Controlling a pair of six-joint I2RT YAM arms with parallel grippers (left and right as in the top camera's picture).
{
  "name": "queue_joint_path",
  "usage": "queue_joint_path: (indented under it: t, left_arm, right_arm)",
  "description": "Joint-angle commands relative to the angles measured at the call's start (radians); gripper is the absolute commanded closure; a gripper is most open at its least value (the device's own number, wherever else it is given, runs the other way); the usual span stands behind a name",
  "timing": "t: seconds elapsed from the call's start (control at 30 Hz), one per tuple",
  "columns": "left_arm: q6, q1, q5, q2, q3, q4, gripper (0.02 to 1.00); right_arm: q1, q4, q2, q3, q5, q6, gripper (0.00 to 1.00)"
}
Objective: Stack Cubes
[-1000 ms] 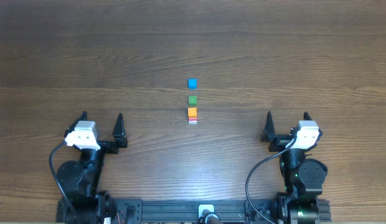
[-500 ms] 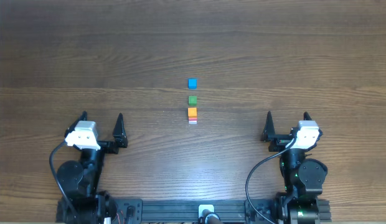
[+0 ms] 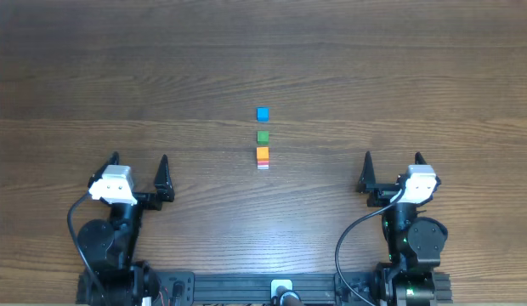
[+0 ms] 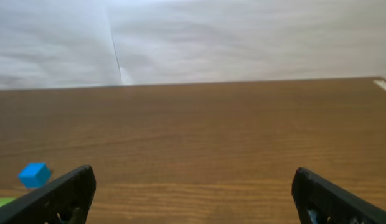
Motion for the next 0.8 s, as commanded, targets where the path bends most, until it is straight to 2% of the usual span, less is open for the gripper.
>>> queue_joint_path:
  t: [0.03,0.1,0.27,0.37,0.57,0.7,0.8]
  left_arm:
    - [0.019,0.005,0.010,-0.011,-0.011,0.008,0.018]
    - [0.019,0.005,0.010,-0.011,-0.011,0.008,0.018]
    - [0.019,0.005,0.010,-0.011,-0.011,0.008,0.018]
    - [0.019,0.005,0.010,-0.011,-0.011,0.008,0.018]
    - [0.019,0.005,0.010,-0.011,-0.011,0.008,0.018]
    - [0.019,0.005,0.010,-0.011,-0.011,0.008,0.018]
    - [0.019,0.005,0.010,-0.011,-0.011,0.008,0.020]
  right_arm:
    - [0.005,0.037,-0.004,-0.005,-0.012,0.043,0.007]
    - [0.005,0.044,-0.004,-0.005,-0.083,0.074,0.009]
    - [0.005,0.032,-0.004,-0.002,-0.129,0.030,0.009]
    - [0.006,0.019,-0.003,0.027,-0.189,0.017,0.009]
    - [0.006,-0.176,0.078,0.266,-0.171,-0.029,0.009]
    - [0.013,-0.342,0.278,0.531,-0.171,-0.089,0.007]
    - [0.057,-0.498,0.500,0.761,-0.167,-0.094,0.007]
